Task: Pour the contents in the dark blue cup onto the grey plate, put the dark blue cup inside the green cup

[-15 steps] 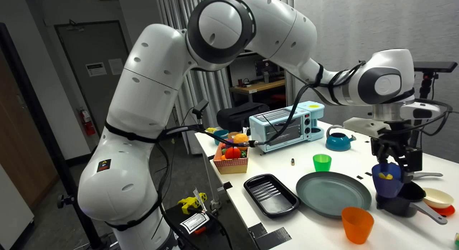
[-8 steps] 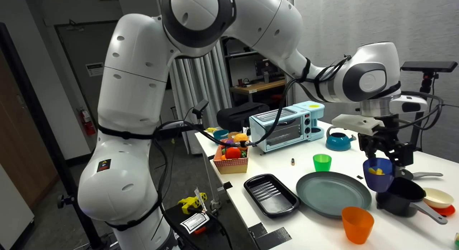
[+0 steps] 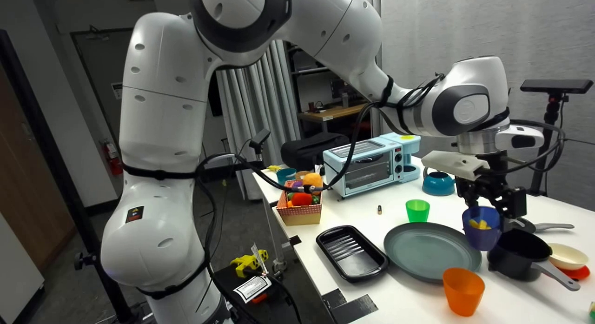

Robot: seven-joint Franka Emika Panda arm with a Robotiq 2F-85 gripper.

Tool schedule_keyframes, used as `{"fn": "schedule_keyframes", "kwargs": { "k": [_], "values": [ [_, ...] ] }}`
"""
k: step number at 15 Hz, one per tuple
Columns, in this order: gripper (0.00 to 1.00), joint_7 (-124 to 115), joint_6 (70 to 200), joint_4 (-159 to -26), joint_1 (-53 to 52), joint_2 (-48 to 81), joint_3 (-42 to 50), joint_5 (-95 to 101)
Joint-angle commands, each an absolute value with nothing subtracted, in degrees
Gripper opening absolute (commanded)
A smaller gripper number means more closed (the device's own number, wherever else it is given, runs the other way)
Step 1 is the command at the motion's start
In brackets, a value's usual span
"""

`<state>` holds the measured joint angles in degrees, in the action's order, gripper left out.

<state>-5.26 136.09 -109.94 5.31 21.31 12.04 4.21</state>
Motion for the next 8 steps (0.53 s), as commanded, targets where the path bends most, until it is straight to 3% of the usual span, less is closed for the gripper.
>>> {"fn": "schedule_keyframes", "kwargs": {
  "k": [1,8],
  "values": [
    [0.78,-5.51,135.96,-110.21,6.18,20.99,11.14,4.66],
    [0.78,-5.51,135.97,-111.24,6.18,20.21,11.13,4.65]
  ]
}}
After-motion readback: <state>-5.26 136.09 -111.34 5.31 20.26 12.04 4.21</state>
